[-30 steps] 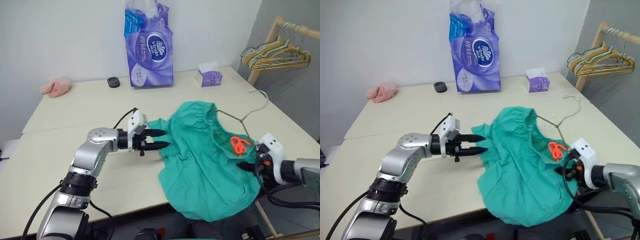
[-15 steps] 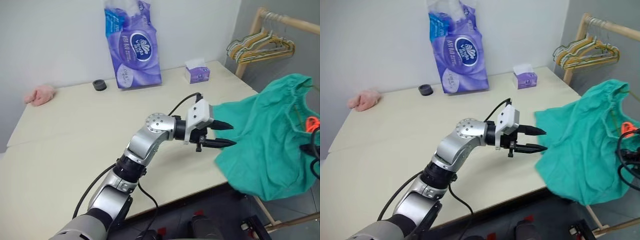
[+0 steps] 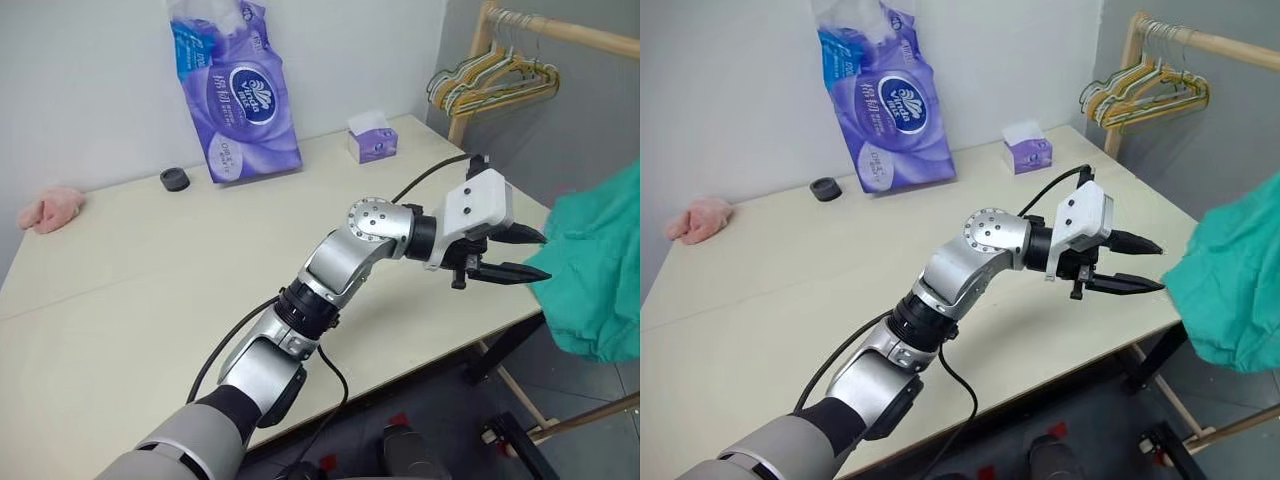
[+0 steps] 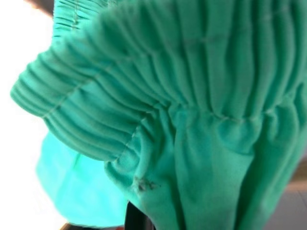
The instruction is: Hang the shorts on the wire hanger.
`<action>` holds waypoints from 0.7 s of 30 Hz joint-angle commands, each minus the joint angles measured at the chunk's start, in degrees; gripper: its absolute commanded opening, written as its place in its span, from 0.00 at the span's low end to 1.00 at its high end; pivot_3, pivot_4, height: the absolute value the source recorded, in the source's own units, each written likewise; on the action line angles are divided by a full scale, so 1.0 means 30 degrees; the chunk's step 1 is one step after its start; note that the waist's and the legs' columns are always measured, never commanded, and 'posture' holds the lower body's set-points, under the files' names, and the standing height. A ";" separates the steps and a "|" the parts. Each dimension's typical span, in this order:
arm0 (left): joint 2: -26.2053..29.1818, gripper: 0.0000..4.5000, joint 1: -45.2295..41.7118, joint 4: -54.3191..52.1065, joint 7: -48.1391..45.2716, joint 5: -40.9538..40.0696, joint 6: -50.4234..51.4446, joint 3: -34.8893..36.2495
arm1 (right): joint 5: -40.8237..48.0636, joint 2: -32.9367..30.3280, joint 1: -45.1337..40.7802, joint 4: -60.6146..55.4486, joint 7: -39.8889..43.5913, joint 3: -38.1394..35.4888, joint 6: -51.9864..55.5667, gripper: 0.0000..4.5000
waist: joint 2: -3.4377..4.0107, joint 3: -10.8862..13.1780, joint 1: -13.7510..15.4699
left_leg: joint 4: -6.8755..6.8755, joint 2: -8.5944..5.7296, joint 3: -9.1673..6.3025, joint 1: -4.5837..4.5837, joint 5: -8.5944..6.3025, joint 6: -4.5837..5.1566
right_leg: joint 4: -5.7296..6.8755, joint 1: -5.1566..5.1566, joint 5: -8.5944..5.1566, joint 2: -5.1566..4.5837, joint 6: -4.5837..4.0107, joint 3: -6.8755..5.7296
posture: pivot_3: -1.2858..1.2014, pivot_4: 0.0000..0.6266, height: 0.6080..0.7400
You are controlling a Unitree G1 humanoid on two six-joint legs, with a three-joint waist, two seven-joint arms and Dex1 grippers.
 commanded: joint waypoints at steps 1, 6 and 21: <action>-0.0479 0.52 -0.1010 0.0114 0.0265 0.0088 -0.0651 0.0424 | -0.0867 -0.1413 -0.2117 0.3257 0.0223 0.1561 -0.2498 0.00 | 0.0025 0.0125 -0.0075 | -0.0001 0.0000 0.0020 0.0004 -0.0003 0.0006 | -0.0003 0.0000 0.0002 0.0002 0.0012 0.0005 | 0.36 0.19 1.00; -0.1042 0.52 -0.1726 0.0992 0.0655 0.0167 -0.1202 0.0709 | -0.2076 -0.2160 -0.4829 0.7600 0.0974 0.4200 -0.5247 0.00 | 0.0055 0.0345 -0.0308 | -0.0009 0.0002 0.0062 0.0009 -0.0008 0.0013 | -0.0003 -0.0004 -0.0008 0.0012 0.0034 0.0045 | 0.37 0.20 1.00; -0.2321 0.52 -0.4017 0.3340 -0.1954 -0.0905 -0.2252 0.0996 | -0.4726 -0.3147 -0.7669 1.4230 0.3966 0.7677 -0.8481 0.00 | 0.0078 0.0465 -0.0587 | -0.0006 0.0003 0.0399 0.0082 -0.0068 0.0116 | -0.0020 -0.0012 0.0017 0.0087 0.0194 0.0418 | 0.37 0.19 1.00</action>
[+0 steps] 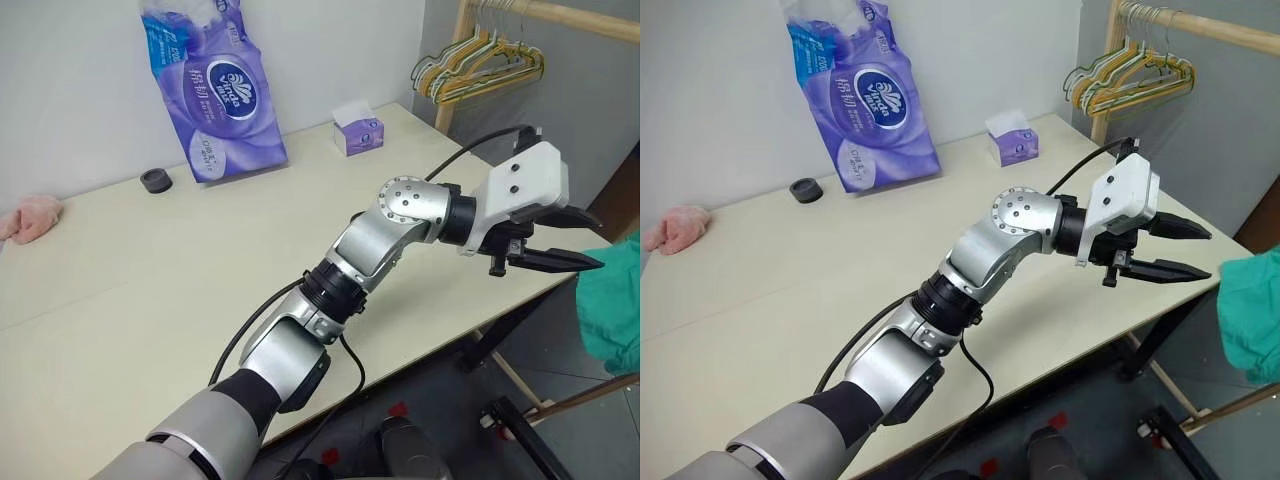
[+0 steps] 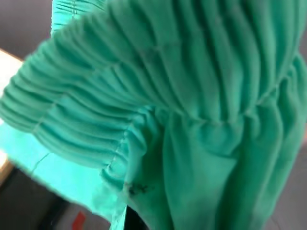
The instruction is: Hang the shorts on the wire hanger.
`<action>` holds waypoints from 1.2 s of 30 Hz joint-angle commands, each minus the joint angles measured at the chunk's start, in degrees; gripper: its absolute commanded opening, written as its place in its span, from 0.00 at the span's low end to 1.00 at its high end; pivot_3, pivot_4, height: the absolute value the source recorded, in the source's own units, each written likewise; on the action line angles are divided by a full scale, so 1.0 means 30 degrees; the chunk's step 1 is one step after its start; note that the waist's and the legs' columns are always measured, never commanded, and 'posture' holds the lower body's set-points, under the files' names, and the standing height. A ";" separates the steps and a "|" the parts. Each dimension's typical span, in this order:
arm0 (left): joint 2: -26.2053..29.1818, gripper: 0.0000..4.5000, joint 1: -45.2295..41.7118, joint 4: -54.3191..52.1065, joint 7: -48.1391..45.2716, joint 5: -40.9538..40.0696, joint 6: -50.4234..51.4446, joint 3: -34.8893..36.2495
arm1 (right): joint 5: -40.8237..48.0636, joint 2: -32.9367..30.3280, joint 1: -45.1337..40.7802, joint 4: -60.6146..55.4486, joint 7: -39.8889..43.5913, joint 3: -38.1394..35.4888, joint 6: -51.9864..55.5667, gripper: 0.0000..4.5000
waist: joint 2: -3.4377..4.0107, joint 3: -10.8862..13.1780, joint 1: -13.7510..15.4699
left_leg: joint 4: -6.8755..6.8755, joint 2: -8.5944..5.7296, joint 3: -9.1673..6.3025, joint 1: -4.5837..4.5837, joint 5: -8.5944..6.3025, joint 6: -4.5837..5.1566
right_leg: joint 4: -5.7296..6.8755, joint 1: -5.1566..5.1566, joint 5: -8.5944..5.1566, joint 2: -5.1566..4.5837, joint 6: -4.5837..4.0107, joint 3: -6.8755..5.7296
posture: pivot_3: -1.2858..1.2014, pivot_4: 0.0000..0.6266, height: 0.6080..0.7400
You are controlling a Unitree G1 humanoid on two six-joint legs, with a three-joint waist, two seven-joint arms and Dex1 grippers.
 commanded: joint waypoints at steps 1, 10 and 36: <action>-0.0459 0.52 -0.1039 0.0080 -0.1037 -0.0548 -0.0575 0.0563 | 0.0023 -0.0455 -0.0600 -0.0129 0.0510 -0.0274 0.0166 0.00 | -0.0003 0.0002 -0.0096 | 0.0000 0.0000 0.0026 0.0009 -0.0009 0.0014 | -0.0001 0.0000 0.0001 0.0000 0.0008 0.0026 | 0.37 0.19 1.00; -0.1129 0.52 -0.2128 0.1592 -0.1531 -0.0391 -0.1610 0.0555 | 0.0222 -0.0476 0.0639 -0.0513 0.1490 -0.0431 0.1220 0.00 | -0.0042 0.0026 -0.0520 | 0.0001 0.0012 0.0043 0.0015 -0.0020 0.0024 | -0.0015 0.0001 -0.0001 0.0003 0.0042 0.0044 | 0.36 0.19 1.00; -0.2430 0.52 -0.2893 0.2183 -0.1207 -0.1369 -0.1759 0.1150 | 0.2068 -0.0361 0.1026 -0.3815 -0.0481 -0.3355 0.3094 1.00 | -0.0093 0.0058 -0.1023 | 0.0004 0.0013 0.0046 0.0012 -0.0024 0.0028 | -0.0013 -0.0001 -0.0001 0.0003 0.0060 0.0058 | 0.35 0.17 1.00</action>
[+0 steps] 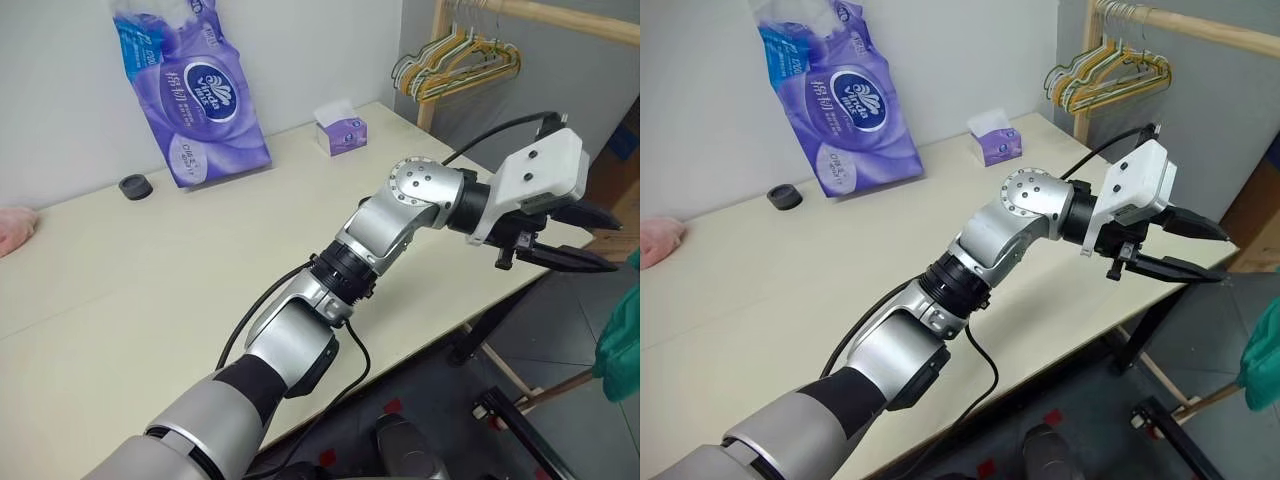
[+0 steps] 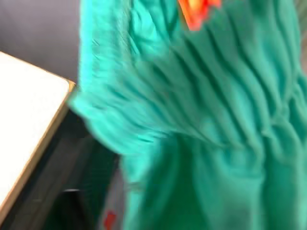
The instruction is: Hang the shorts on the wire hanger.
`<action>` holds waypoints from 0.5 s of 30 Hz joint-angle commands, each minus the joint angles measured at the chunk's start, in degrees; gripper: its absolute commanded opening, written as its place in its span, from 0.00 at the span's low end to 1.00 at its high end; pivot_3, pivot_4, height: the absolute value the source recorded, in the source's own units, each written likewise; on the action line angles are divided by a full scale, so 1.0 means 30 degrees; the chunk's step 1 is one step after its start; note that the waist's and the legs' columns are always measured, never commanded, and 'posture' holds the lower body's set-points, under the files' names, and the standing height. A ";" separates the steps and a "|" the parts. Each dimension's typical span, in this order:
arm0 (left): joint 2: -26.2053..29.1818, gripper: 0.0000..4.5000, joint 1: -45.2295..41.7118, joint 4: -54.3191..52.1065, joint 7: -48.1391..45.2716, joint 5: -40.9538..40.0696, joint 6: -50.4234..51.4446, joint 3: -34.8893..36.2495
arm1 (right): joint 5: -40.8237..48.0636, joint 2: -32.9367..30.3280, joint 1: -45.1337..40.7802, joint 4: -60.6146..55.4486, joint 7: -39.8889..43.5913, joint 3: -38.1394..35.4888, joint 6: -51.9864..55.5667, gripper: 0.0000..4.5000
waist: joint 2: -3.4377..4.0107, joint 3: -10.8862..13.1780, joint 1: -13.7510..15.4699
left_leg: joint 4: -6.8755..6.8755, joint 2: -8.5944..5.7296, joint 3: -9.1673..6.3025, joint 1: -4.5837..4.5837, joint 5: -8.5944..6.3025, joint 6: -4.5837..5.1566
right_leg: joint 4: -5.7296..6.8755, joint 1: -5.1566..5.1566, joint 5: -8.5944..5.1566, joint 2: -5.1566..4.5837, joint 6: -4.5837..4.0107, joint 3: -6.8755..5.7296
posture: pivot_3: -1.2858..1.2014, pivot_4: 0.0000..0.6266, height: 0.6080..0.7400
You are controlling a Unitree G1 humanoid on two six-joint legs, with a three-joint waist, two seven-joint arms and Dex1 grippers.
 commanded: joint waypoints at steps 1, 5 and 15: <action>-0.2145 0.52 -0.0941 -0.0375 0.0366 -0.0723 0.0043 0.0634 | 0.0529 -0.0723 0.0002 -0.1408 0.0050 -0.0705 0.0705 1.00 | 0.0000 0.0000 -0.0041 | 0.0000 0.0000 0.0004 0.0000 -0.0001 0.0001 | 0.0000 -0.0001 -0.0001 0.0000 0.0002 0.0003 | 0.35 0.17 1.00; -0.2132 0.52 -0.0835 -0.0587 0.1130 -0.0713 0.0335 0.0602 | 0.0857 -0.1001 0.0675 -0.3448 -0.0212 -0.1552 0.1111 1.00 | 0.0002 -0.0001 -0.0061 | 0.0000 0.0000 0.0008 0.0000 -0.0002 0.0003 | 0.0003 0.0000 -0.0003 0.0000 0.0006 0.0011 | 0.36 0.17 1.00; -0.2325 0.52 -0.0998 -0.0774 0.3645 -0.0695 0.1309 0.0761 | 0.0003 0.1130 0.7575 -1.5554 -0.2862 -0.6752 0.3253 1.00 | 0.0012 -0.0011 0.0080 | 0.0035 0.0005 -0.0022 -0.0036 -0.0004 0.0002 | 0.0007 -0.0017 0.0007 -0.0002 0.0069 0.0003 | 0.36 0.15 1.00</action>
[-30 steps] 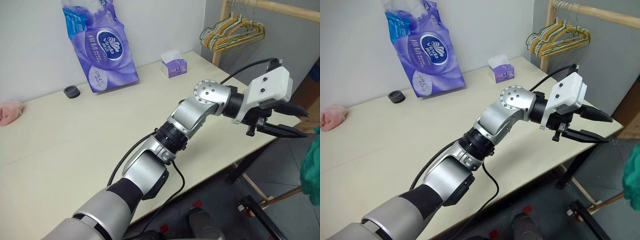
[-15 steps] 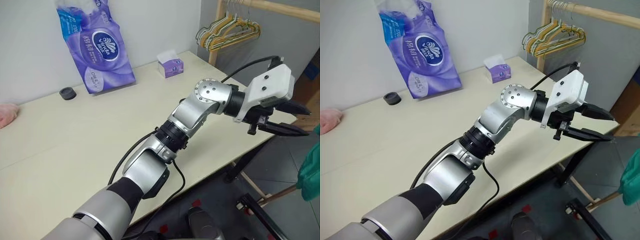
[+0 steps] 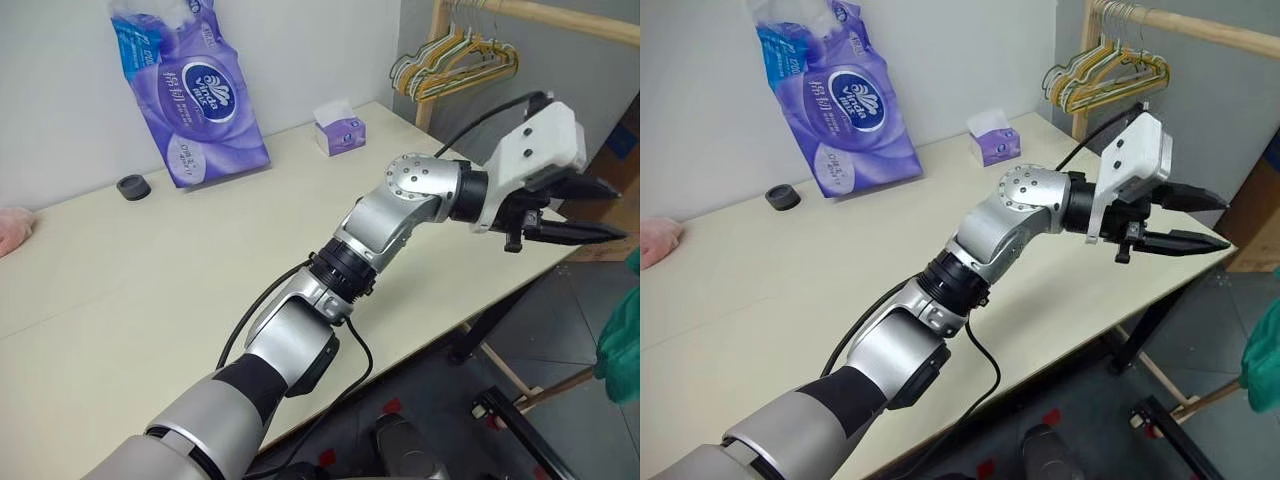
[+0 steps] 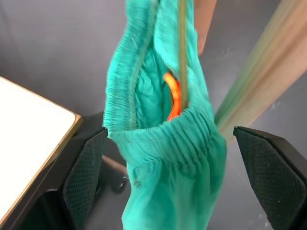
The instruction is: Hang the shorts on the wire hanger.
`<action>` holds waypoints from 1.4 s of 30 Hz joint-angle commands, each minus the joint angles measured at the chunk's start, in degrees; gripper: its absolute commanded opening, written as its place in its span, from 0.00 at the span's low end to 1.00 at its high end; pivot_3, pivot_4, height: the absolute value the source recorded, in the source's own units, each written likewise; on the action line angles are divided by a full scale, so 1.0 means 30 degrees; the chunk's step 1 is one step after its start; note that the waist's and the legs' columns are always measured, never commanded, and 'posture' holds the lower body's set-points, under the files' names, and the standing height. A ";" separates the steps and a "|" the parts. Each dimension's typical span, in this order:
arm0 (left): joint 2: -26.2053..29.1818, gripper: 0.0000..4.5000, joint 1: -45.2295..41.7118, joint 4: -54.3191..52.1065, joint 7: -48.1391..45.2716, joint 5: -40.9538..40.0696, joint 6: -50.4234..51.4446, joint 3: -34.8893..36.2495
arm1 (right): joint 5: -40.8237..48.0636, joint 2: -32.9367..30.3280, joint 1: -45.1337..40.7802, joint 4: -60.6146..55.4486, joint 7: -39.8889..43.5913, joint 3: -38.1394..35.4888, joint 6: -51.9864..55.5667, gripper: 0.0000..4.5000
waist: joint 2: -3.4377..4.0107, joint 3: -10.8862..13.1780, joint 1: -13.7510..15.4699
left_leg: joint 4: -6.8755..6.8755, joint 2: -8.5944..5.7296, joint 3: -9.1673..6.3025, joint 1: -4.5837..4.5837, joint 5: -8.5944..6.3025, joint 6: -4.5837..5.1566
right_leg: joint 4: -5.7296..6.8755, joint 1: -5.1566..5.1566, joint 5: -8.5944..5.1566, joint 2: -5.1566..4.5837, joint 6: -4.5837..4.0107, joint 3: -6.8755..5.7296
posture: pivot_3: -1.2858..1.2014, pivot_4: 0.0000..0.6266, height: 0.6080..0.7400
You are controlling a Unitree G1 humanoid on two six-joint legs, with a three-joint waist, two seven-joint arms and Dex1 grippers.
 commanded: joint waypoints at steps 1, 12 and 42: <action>-0.2313 0.52 -0.0993 -0.0675 0.0655 -0.0451 0.0310 0.0463 | -0.0322 0.0961 0.0546 -0.4009 -0.1172 -0.1954 0.0535 1.00 | 0.0008 -0.0005 -0.0010 | 0.0002 0.0000 0.0005 0.0002 0.0001 -0.0001 | 0.0003 0.0000 0.0005 0.0000 0.0010 0.0005 | 0.36 0.15 1.00; -0.1773 0.52 -0.1342 -0.0785 0.2919 -0.0794 0.0715 0.1641 | -0.1151 0.5431 0.3620 -1.3827 -0.2571 -0.0152 -0.5066 1.00 | 0.0024 -0.0035 0.0495 | 0.0022 -0.0003 -0.0007 0.0009 0.0016 -0.0024 | 0.0013 -0.0006 0.0034 -0.0003 0.0048 0.0013 | 0.40 0.11 1.00; 0.5296 0.52 2.2497 -1.5234 2.1048 0.8334 0.5822 0.9142 | -0.1304 2.0802 0.2621 -0.5144 -0.1592 1.2359 -2.0952 1.00 | -0.0833 -0.0844 0.7504 | 0.0012 0.0234 -0.0137 -0.0024 0.0141 -0.0455 | 0.0042 -0.0308 0.0371 0.0252 -0.0590 -0.0199 | 0.56 0.05 1.00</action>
